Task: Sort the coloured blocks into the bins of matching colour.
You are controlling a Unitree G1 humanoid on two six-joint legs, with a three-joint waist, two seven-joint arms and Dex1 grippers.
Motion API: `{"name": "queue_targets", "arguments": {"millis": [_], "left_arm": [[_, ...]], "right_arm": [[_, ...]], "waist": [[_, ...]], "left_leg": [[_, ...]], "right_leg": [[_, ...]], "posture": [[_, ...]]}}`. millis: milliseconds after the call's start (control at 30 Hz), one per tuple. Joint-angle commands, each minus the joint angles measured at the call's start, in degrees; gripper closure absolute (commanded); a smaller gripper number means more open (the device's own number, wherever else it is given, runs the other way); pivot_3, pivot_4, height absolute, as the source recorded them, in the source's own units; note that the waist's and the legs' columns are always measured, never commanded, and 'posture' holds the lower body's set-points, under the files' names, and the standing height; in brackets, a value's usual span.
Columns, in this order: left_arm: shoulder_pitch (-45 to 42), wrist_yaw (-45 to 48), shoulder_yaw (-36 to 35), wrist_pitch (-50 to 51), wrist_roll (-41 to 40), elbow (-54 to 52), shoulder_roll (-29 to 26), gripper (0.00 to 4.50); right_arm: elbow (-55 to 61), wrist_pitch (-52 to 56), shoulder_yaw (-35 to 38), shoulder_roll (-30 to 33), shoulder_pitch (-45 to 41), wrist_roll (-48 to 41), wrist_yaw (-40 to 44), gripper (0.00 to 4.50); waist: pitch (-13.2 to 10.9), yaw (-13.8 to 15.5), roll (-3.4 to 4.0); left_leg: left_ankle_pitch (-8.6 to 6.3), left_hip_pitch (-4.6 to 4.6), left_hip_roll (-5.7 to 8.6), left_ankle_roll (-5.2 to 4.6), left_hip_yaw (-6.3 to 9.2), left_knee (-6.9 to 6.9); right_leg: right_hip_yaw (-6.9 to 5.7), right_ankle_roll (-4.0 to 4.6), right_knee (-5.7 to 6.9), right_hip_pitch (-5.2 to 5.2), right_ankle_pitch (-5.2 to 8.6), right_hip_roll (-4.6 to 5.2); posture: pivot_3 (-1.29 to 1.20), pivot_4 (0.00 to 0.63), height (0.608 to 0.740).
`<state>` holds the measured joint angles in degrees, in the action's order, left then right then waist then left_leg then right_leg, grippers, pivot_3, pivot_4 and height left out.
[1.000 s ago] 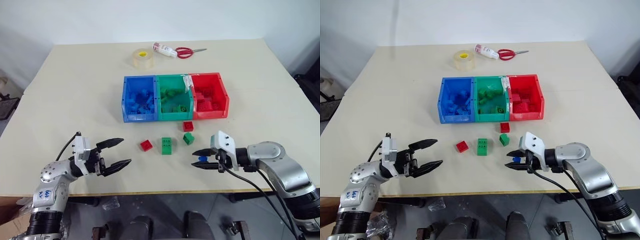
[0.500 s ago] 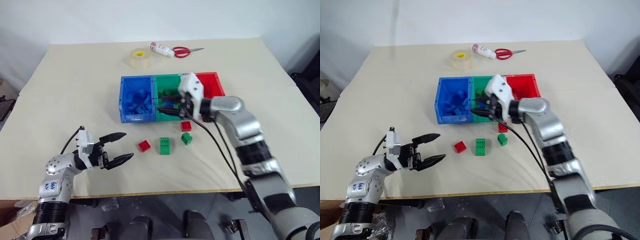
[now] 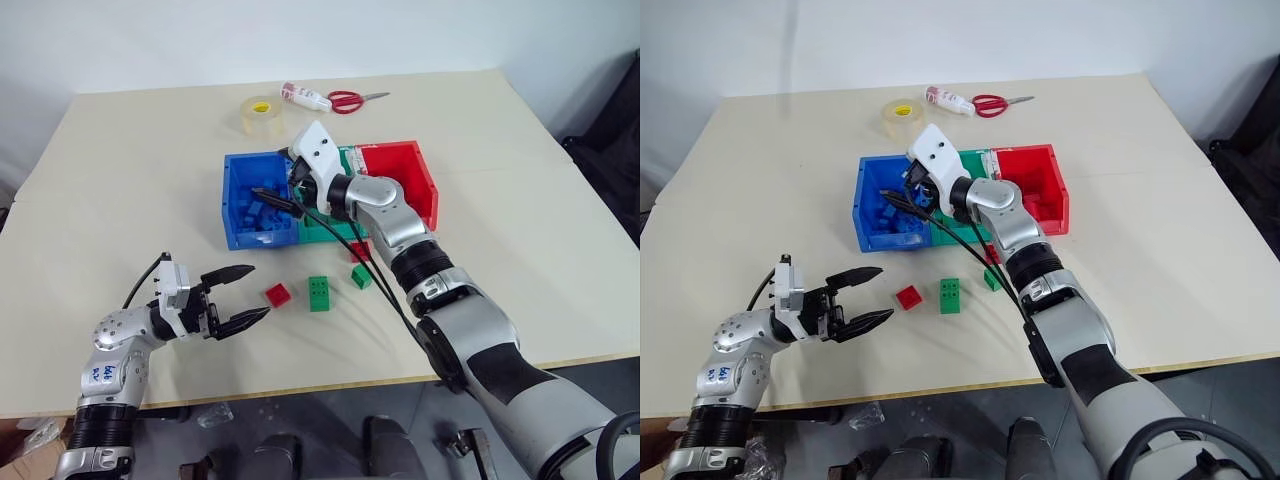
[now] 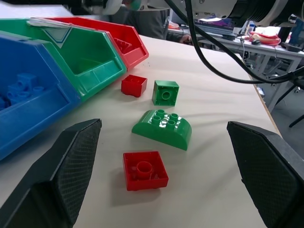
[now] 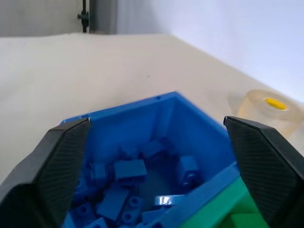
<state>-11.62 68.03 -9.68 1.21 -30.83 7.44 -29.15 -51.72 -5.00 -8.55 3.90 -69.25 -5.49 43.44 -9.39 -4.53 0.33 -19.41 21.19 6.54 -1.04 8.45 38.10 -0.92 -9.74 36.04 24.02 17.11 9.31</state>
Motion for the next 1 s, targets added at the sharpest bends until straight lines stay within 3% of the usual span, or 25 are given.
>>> {"name": "queue_targets", "arguments": {"millis": [33, 267, 467, 600, 800, 1000], "left_arm": [[-0.3, 0.0, -0.7, -0.7, -0.3, -0.8, -0.3, 0.0], [-1.9, 1.5, -0.2, -1.2, 0.2, 2.1, -0.5, 0.0], [-3.5, 3.8, -0.4, -2.1, 0.7, 6.4, -1.7, 0.0], [-4.6, 4.7, -0.5, -2.7, 1.0, 8.5, -2.1, 0.0], [-6.2, 5.4, -0.1, -2.9, 1.4, 9.9, -1.6, 0.0], [-7.9, 6.0, 0.6, -3.3, 2.1, 11.3, -1.0, 0.0]], "right_arm": [[12.8, 1.5, -0.4, 4.1, 6.3, -3.1, 10.3, 0.01], [42.3, 18.7, 0.6, 18.7, 24.7, -10.2, 21.5, 0.01], [60.4, 31.4, 7.0, 33.6, 41.1, -15.4, 22.5, 0.01], [66.6, 36.4, 13.6, 43.0, 53.5, -17.5, 22.6, 0.01], [69.4, 38.2, 23.0, 48.5, 64.3, -19.6, 21.0, 0.01], [69.5, 38.2, 21.4, 47.7, 63.2, -20.2, 19.7, 0.01]], "waist": [[0.0, 0.0, 0.0], [0.0, 0.6, 0.01], [0.0, 2.3, 0.01], [0.0, 3.7, 0.0], [0.0, 4.7, -0.01], [0.0, 4.6, -0.02]], "left_leg": [[0.0, 0.0, 0.0, 0.0, 0.03, 0.01], [-0.01, 0.06, 0.09, 0.0, 0.16, 0.08], [-0.02, 0.07, 0.1, 0.01, 0.13, 0.11], [-0.04, 0.07, 0.14, -0.02, 0.01, 0.21], [-0.07, 0.03, 0.06, -0.07, -0.29, 0.46], [-0.1, 0.0, 0.0, -0.09, -0.38, 0.47]], "right_leg": [[0.0, 0.0, 0.01, -0.01, 0.0, 0.0], [-0.01, 0.0, -0.07, -0.09, 0.0, 0.04], [0.01, 0.0, -0.17, -0.06, 0.0, 0.04], [0.05, 0.0, -0.22, -0.1, 0.0, 0.08], [0.04, -0.08, -0.45, -0.29, -0.04, 0.09], [0.02, -0.09, -0.45, -0.29, -0.04, 0.08]], "posture": [[0.0, 0.15, 0.74], [0.0, 0.15, 0.74], [0.0, 0.15, 0.74], [0.0, 0.15, 0.74], [0.0, 0.15, 0.74], [0.0, 0.15, 0.74]]}}
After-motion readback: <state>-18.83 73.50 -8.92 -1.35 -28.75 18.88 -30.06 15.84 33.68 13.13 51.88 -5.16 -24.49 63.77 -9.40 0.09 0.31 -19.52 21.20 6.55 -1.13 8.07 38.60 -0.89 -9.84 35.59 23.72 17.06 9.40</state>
